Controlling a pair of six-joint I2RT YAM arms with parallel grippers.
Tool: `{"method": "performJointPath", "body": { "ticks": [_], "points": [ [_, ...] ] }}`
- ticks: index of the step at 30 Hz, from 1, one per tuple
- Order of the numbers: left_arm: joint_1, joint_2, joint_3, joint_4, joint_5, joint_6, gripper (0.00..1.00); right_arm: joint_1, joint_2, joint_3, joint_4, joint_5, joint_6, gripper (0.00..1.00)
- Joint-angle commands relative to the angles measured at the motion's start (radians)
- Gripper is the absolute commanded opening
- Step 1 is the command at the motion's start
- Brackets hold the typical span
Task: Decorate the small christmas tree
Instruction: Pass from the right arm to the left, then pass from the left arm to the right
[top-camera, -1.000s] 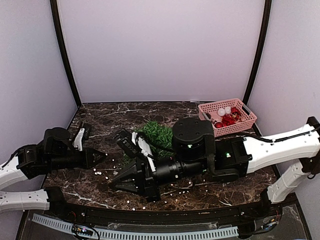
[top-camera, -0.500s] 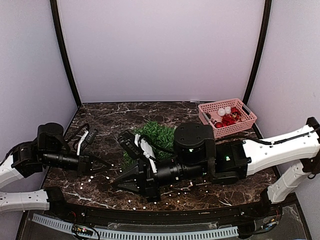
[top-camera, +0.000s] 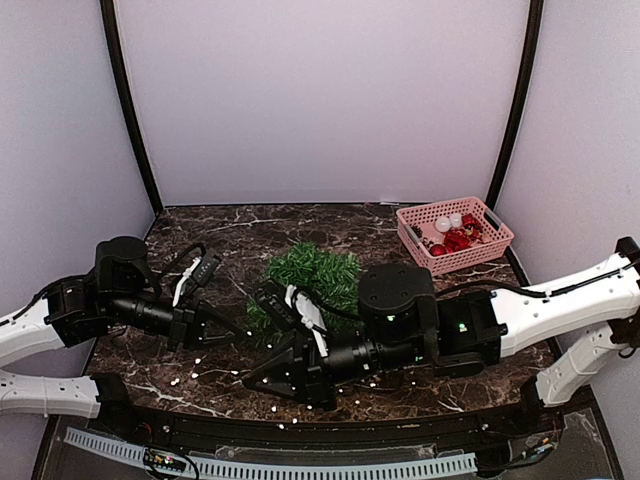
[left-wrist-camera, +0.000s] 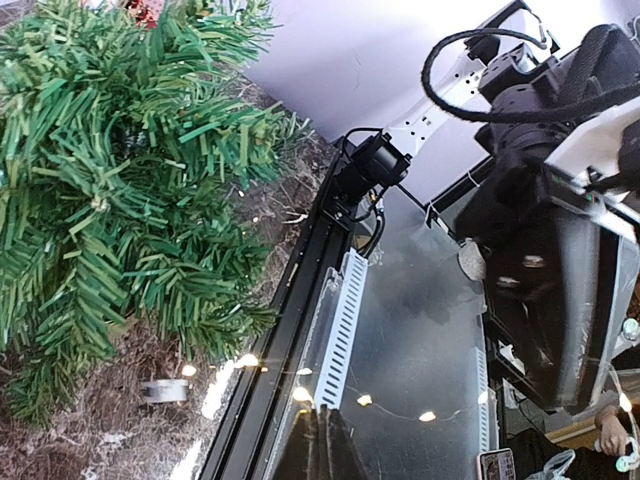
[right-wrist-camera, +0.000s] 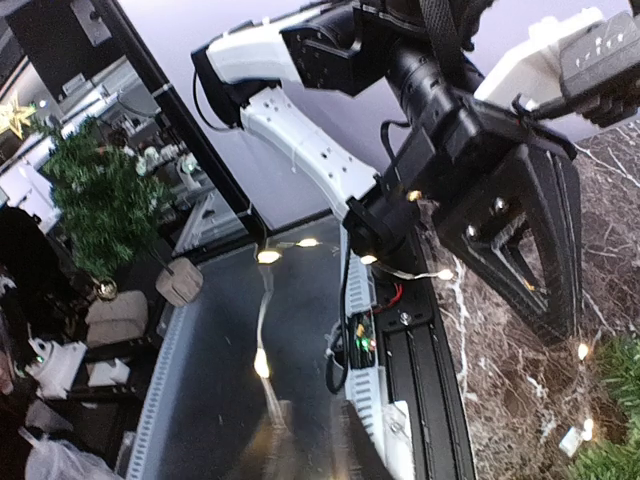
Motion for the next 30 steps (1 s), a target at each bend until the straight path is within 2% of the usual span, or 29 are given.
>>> {"method": "performJointPath", "body": {
  "ticks": [1,2,3,5,10,13,18,21,24,27,30],
  "points": [
    [-0.006,0.015,0.004,0.052,0.053,0.052,0.0,0.006,-0.043,-0.068,-0.029,0.025,0.066,0.43],
    [-0.007,0.016,0.005,0.05,0.058,0.061,0.0,0.007,-0.052,-0.086,-0.035,0.034,0.08,0.56],
    [-0.007,0.016,0.004,0.047,0.066,0.065,0.0,0.007,-0.065,-0.106,-0.032,0.047,0.092,0.64],
    [-0.007,0.014,0.002,0.04,0.073,0.078,0.0,0.007,-0.101,-0.16,0.0,0.073,0.114,0.76],
    [-0.007,-0.001,-0.013,0.032,0.076,0.094,0.0,0.006,-0.214,-0.304,0.131,0.159,0.15,0.86],
    [-0.009,-0.012,-0.022,0.031,0.053,0.093,0.0,0.005,-0.269,-0.359,0.207,0.139,0.162,0.92],
    [-0.009,-0.018,-0.023,0.013,-0.012,0.083,0.0,0.004,-0.276,-0.325,0.143,0.051,0.155,0.93],
    [-0.009,-0.029,-0.035,0.026,-0.009,0.076,0.0,0.005,-0.287,-0.315,0.098,0.139,0.144,0.93],
    [-0.009,-0.038,-0.052,0.056,0.021,0.068,0.0,0.01,-0.241,-0.272,0.018,0.305,0.109,0.83],
    [-0.009,-0.041,-0.05,0.058,0.03,0.065,0.0,0.03,-0.155,-0.218,0.031,0.364,0.041,0.7],
    [-0.009,-0.039,-0.042,0.052,0.037,0.066,0.0,0.051,-0.067,-0.181,0.062,0.428,-0.007,0.65]
  ]
}}
